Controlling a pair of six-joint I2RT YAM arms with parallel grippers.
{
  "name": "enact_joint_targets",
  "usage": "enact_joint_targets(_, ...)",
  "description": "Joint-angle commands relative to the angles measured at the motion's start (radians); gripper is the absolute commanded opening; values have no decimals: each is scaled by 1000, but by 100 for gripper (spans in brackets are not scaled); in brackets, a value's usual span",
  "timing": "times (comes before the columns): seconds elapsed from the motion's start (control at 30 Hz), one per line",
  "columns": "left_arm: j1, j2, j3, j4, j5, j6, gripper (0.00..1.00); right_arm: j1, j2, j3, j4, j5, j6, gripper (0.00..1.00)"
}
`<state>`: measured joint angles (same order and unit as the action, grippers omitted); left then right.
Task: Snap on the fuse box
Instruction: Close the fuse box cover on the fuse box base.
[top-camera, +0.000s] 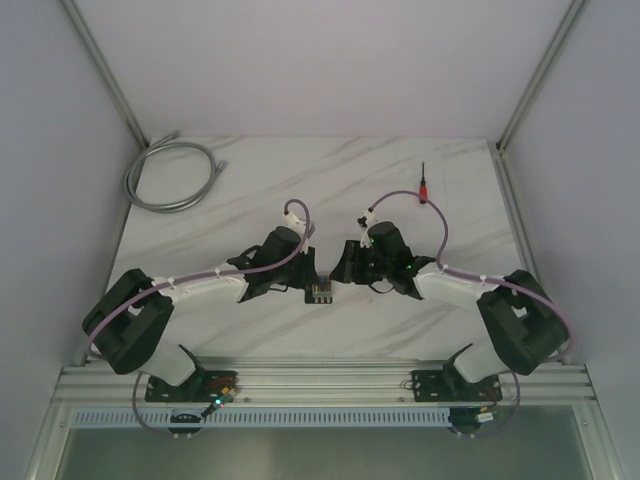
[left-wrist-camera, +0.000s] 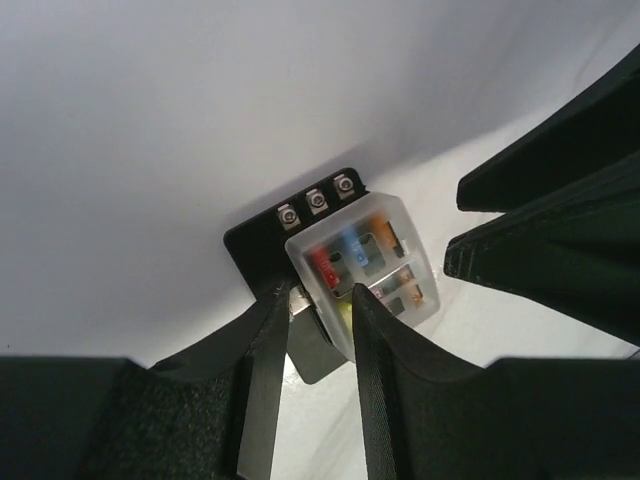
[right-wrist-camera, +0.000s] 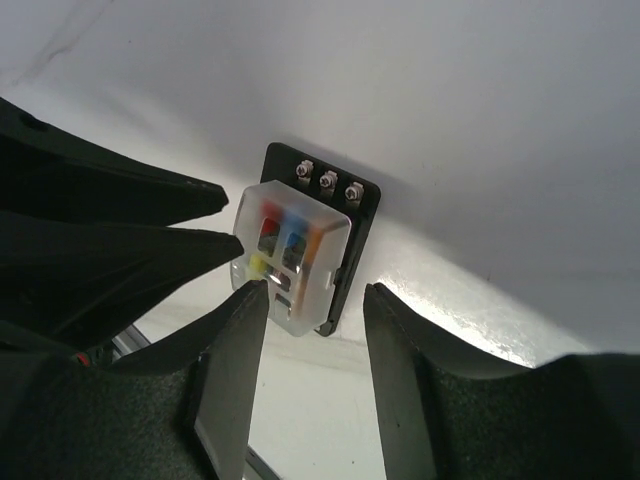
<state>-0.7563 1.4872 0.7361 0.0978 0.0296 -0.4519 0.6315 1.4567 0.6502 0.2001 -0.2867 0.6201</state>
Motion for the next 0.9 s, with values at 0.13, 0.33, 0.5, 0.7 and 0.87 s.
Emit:
enact_joint_targets(0.13,27,71,35,27,28,-19,38,8,68,52,33,-32,31,43)
enact_joint_targets(0.33,32,116,48,25,42,-22,35,11,115,58,-17,-18,39,39)
enact_joint_targets(0.5,32,151,51,9,89,-50,36,13,153,57,-80,16,43,33)
enact_joint_targets(0.7,22,137,17,5,116,-112,36,13,185,69,-167,78,8,32)
enact_joint_targets(0.87,-5,111,-23,6,124,-194,36,13,226,95,-206,102,-25,31)
